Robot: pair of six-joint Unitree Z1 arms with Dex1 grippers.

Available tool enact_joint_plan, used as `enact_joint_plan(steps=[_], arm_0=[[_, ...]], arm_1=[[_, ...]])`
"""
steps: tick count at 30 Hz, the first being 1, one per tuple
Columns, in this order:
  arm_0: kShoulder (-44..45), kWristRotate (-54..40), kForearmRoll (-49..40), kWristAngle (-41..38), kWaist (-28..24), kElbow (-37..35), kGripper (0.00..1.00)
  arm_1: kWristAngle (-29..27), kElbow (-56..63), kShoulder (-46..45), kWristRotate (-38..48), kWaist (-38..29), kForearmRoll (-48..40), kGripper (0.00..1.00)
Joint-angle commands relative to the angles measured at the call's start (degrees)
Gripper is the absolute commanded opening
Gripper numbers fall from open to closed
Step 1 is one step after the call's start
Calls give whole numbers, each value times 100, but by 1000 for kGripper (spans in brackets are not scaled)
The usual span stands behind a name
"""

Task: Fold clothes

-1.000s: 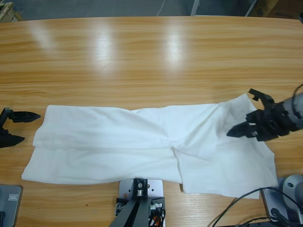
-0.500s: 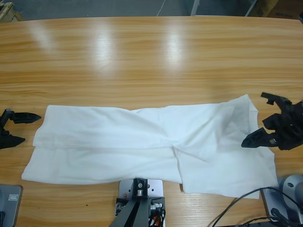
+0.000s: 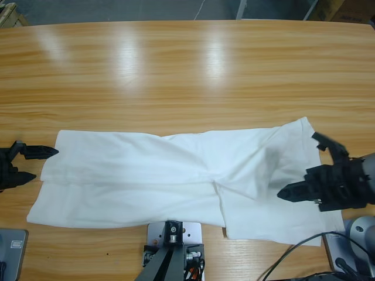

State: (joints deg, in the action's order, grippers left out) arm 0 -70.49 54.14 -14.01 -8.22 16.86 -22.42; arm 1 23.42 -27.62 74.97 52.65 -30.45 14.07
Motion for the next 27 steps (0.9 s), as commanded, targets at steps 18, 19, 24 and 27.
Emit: enact_joint_plan(steps=[18, 19, 24, 27], arm_0=[[-273, -9, 74, 92, 81, 88, 1000], [-273, -5, 74, 94, 81, 88, 1000], [-299, 0, 83, 101, 81, 88, 1000], [-317, 0, 91, 101, 81, 88, 1000]], arm_1=[[-128, 670, 1510, 1253, -530, -2051, 0], [-122, 670, 1510, 1248, -532, -2056, 0], [-11, 577, 1267, 1212, -532, -2058, 0], [18, 336, 1130, 1204, -532, -2021, 0]])
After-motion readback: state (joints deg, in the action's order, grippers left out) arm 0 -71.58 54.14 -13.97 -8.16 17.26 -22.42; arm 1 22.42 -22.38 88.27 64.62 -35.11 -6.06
